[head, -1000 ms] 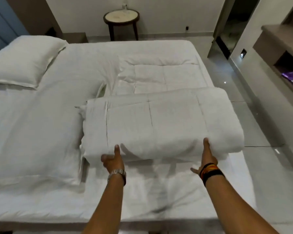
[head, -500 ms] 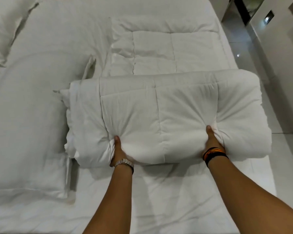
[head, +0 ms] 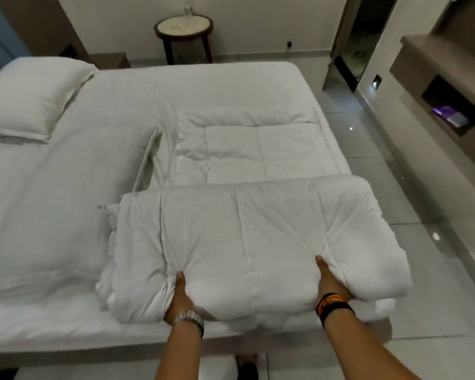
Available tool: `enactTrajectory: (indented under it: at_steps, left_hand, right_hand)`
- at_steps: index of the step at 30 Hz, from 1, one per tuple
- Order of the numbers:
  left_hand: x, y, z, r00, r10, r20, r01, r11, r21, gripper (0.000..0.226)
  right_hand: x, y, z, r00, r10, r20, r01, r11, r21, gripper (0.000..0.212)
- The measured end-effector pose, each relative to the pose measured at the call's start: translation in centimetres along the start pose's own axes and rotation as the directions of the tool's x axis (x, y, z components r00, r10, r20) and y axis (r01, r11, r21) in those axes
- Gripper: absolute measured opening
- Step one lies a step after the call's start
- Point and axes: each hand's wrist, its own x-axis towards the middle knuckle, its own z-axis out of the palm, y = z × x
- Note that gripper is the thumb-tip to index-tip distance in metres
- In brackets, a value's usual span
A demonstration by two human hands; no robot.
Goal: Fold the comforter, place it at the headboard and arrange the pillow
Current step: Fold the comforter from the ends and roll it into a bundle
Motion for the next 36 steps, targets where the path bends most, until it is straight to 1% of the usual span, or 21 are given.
enactTrajectory:
  at_steps: [3, 5, 8, 10, 11, 12, 14, 15, 16, 17, 18, 19, 20, 22, 23, 25, 26, 28, 30, 33, 36]
  left_hand:
    - [3.6, -4.3, -8.5, 0.999, 0.029, 0.013, -0.029, 0.999, -0.018, 0.141]
    - [2.2, -5.5, -12.0, 0.999, 0.018, 0.027, -0.018, 1.000, 0.002, 0.133]
    - [-4.7, -3.9, -13.4, 0.996, -0.005, 0.084, 0.005, 1.000, 0.005, 0.115]
    - [-7.0, -1.7, -11.5, 0.982, 0.045, 0.182, -0.043, 0.999, -0.014, 0.129]
    - [-8.5, -0.1, -10.0, 0.962, 0.082, 0.260, -0.083, 0.997, -0.004, 0.131]
    - [-10.2, 1.7, -8.5, 0.917, 0.139, 0.375, -0.138, 0.990, -0.030, 0.119]
    - [-15.3, 5.4, -5.6, 0.764, 0.285, 0.579, -0.267, 0.957, -0.118, 0.067]
    - [-18.9, 7.2, -4.4, 0.695, 0.336, 0.636, -0.311, 0.938, -0.155, 0.044]
    - [-20.4, 8.6, -2.8, 0.634, 0.362, 0.684, -0.357, 0.921, -0.157, 0.034]
    - [-20.9, 9.6, -1.4, 0.596, 0.381, 0.706, -0.412, 0.901, -0.138, 0.033]
    - [-20.6, 10.2, 0.0, 0.584, 0.392, 0.711, -0.451, 0.885, -0.118, 0.035]
    - [-19.7, 10.3, 1.4, 0.591, 0.400, 0.701, -0.464, 0.879, -0.111, 0.036]
    - [-18.1, 9.8, 2.3, 0.628, 0.390, 0.673, -0.465, 0.882, -0.077, 0.034]
    - [-13.7, 8.4, 4.8, 0.754, 0.323, 0.572, -0.427, 0.903, 0.053, 0.025]
    - [-11.1, 7.4, 6.1, 0.809, 0.273, 0.520, -0.388, 0.913, 0.123, 0.026]
    - [-7.0, 5.5, 7.9, 0.898, 0.105, 0.427, -0.226, 0.943, 0.244, 0.049]
    - [-4.8, 5.1, 9.1, 0.922, 0.024, 0.387, -0.136, 0.955, 0.264, 0.060]
    - [-1.4, 4.9, 11.8, 0.925, -0.060, 0.375, -0.046, 0.963, 0.267, 0.092]
    - [0.8, 5.2, 14.7, 0.935, -0.046, 0.351, -0.048, 0.966, 0.255, 0.132]
    - [3.7, 5.2, 19.3, 0.955, 0.043, 0.295, -0.078, 0.991, 0.108, 0.142]
    - [4.1, 5.8, 23.3, 0.972, 0.068, 0.224, -0.076, 0.997, 0.027, 0.161]
  right_hand:
    - [-2.4, 2.8, -7.6, 1.000, 0.021, 0.001, -0.021, 1.000, -0.002, 0.114]
    - [-3.5, 3.5, -11.4, 0.999, 0.051, -0.013, -0.050, 0.999, 0.007, 0.129]
    - [-6.1, 1.8, -14.2, 0.998, 0.062, 0.026, -0.062, 0.998, 0.032, 0.136]
    - [-8.4, -0.9, -13.2, 0.996, 0.002, 0.086, -0.007, 0.999, 0.049, 0.139]
    - [-9.2, -2.7, -12.2, 0.991, -0.045, 0.130, 0.031, 0.994, 0.101, 0.128]
    - [-10.8, -5.0, -10.9, 0.978, -0.081, 0.190, 0.048, 0.984, 0.170, 0.106]
    - [-13.0, -10.0, -8.1, 0.931, -0.161, 0.327, 0.062, 0.954, 0.292, 0.048]
    - [-13.7, -12.3, -6.9, 0.903, -0.203, 0.379, 0.087, 0.950, 0.301, 0.033]
    - [-14.3, -14.6, -5.7, 0.883, -0.232, 0.407, 0.112, 0.948, 0.297, 0.026]
    - [-14.5, -16.1, -4.7, 0.870, -0.249, 0.425, 0.124, 0.946, 0.299, 0.023]
    - [-14.1, -16.9, -3.5, 0.862, -0.255, 0.438, 0.126, 0.945, 0.302, 0.023]
    - [-13.3, -17.1, -2.2, 0.864, -0.246, 0.438, 0.126, 0.950, 0.286, 0.024]
    - [-12.4, -16.5, -1.2, 0.876, -0.217, 0.431, 0.112, 0.960, 0.256, 0.026]
    - [-9.3, -14.2, 1.8, 0.914, -0.113, 0.390, 0.047, 0.984, 0.174, 0.039]
    - [-7.4, -12.8, 3.6, 0.928, -0.050, 0.368, 0.001, 0.991, 0.134, 0.055]
    - [-4.2, -10.7, 6.7, 0.948, 0.083, 0.306, -0.110, 0.991, 0.072, 0.104]
    - [-2.7, -10.0, 8.7, 0.953, 0.139, 0.269, -0.153, 0.988, 0.031, 0.125]
    - [-0.3, -9.8, 12.8, 0.955, 0.207, 0.211, -0.204, 0.978, -0.037, 0.154]
    - [2.0, -10.1, 16.4, 0.955, 0.234, 0.180, -0.214, 0.969, -0.122, 0.176]
    - [6.1, -10.5, 20.7, 0.962, 0.252, 0.102, -0.218, 0.939, -0.267, 0.187]
    - [8.9, -11.0, 23.5, 0.956, 0.287, 0.058, -0.255, 0.914, -0.317, 0.192]
